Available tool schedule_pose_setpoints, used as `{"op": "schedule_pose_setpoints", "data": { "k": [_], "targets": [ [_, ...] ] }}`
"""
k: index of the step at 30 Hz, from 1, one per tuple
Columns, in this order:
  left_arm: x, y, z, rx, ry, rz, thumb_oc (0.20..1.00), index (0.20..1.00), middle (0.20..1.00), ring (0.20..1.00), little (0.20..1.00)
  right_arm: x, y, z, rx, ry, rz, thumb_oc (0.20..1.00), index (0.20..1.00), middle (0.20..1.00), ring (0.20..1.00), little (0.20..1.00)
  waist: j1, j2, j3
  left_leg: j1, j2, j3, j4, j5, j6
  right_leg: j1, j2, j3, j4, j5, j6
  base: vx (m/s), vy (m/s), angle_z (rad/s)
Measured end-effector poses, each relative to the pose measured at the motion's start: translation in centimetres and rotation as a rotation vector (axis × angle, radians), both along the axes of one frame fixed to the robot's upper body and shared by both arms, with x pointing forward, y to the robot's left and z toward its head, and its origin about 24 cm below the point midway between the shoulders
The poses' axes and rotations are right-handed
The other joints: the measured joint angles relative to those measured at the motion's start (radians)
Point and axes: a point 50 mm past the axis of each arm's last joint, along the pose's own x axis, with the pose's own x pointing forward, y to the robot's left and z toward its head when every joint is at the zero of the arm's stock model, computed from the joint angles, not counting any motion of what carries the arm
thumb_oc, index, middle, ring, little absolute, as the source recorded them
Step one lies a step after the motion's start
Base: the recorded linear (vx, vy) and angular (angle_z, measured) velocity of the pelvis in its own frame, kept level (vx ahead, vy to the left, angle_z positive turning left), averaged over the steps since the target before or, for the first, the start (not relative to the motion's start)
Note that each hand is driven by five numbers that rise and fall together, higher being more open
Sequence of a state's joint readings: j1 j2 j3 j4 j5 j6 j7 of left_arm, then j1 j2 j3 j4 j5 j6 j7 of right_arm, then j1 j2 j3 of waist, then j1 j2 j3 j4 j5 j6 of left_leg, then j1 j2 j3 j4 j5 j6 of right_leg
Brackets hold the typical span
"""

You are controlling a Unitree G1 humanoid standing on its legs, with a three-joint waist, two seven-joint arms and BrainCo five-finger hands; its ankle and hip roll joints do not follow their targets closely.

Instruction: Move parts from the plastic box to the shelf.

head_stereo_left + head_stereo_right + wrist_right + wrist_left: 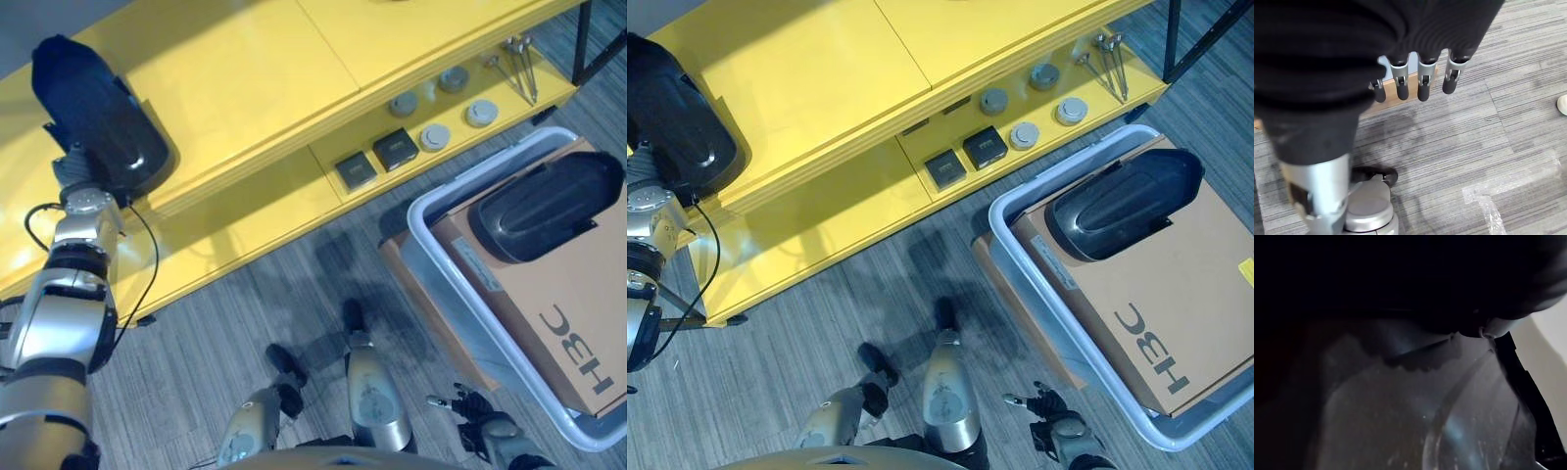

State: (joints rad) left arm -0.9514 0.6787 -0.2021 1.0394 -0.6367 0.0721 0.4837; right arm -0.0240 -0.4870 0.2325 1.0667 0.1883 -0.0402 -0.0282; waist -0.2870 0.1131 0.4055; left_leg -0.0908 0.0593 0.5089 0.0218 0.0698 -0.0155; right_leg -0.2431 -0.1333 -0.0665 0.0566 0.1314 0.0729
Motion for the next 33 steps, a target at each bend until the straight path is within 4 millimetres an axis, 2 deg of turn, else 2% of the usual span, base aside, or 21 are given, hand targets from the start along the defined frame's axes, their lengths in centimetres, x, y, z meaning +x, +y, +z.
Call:
{"op": "schedule_pose_setpoints", "data": {
  "k": [7, 11, 18, 23, 28, 30, 33],
  "targets": [
    [0.9, -1.9, 0.7, 0.008, -0.021, -0.073, 0.2, 0.2, 0.2, 0.2, 0.2, 0.1, 0.4, -0.1, 0.011, -0.002, 0.007, 1.0, 1.0, 1.0, 1.0, 1.0, -0.002, -0.008, 0.002, 0.007, 0.007, -0.009, -0.001, 0.004, 0.002, 0.011, 0.007, -0.006, -0.002, -0.002, -0.003, 0.0, -0.087, 0.02],
    [1.3, -2.4, 1.6, 0.003, -0.046, -0.085, 0.2, 0.2, 0.2, 0.2, 0.2, 0.5, 1.3, -0.2, 0.025, -0.007, 0.046, 1.0, 1.0, 1.0, 1.0, 1.0, 0.0, -0.036, -0.004, 0.007, 0.018, -0.011, 0.004, 0.007, -0.002, 0.019, 0.018, -0.007, -0.011, 0.001, -0.009, -0.01, -0.062, -0.01],
    [1.5, -3.0, 1.3, 0.02, -0.032, -0.105, 0.2, 0.2, 0.2, 0.2, 0.2, 0.3, 2.6, -0.9, 0.062, 0.0, 0.044, 1.0, 1.0, 1.0, 1.0, 1.0, -0.008, -0.061, -0.017, 0.023, 0.025, -0.01, 0.005, 0.003, -0.01, 0.036, 0.025, -0.006, -0.022, 0.005, -0.014, 0.0, -0.048, -0.02],
    [1.7, -3.7, 1.1, 0.018, -0.035, -0.107, 0.2, 0.2, 0.2, 0.2, 0.2, 0.2, 3.8, -1.3, 0.095, 0.0, 0.046, 1.0, 1.0, 1.0, 1.0, 1.0, -0.019, -0.093, -0.04, 0.027, 0.03, -0.002, 0.006, 0.002, -0.013, 0.039, 0.031, -0.002, -0.034, 0.008, -0.018, 0.0, -0.037, -0.05],
    [1.9, -4.4, 0.8, -0.002, -0.037, -0.117, 0.2, 0.2, 0.2, 0.2, 0.2, 0.2, 3.9, -1.4, 0.098, 0.001, 0.046, 1.0, 1.0, 1.0, 1.0, 1.0, -0.02, -0.093, -0.044, 0.039, 0.033, 0.004, 0.007, 0.003, -0.011, 0.055, 0.035, 0.0, -0.04, 0.014, -0.02, 0.04, -0.023, -0.04],
    [2.0, -5.0, 0.3, -0.05, -0.035, -0.095, 0.2, 0.2, 0.2, 0.2, 0.2, -0.3, 3.8, -1.6, 0.095, 0.018, 0.035, 1.0, 1.0, 1.0, 1.0, 1.0, -0.02, -0.093, -0.052, 0.054, 0.034, 0.006, -0.004, -0.005, -0.025, 0.073, 0.036, 0.0, -0.059, 0.013, -0.02, 0.07, 0.001, -0.03],
    [1.9, -5.0, 0.2, -0.065, -0.035, -0.085, 0.2, 0.2, 0.2, 0.2, 0.2, -0.4, 3.7, -1.6, 0.093, 0.02, 0.033, 1.0, 1.0, 1.0, 1.0, 1.0, -0.023, -0.094, -0.058, 0.055, 0.034, 0.01, -0.002, -0.003, -0.022, 0.073, 0.037, 0.002, -0.055, 0.016, -0.021, 0.0, 0.003, -0.03]
  ]
}}
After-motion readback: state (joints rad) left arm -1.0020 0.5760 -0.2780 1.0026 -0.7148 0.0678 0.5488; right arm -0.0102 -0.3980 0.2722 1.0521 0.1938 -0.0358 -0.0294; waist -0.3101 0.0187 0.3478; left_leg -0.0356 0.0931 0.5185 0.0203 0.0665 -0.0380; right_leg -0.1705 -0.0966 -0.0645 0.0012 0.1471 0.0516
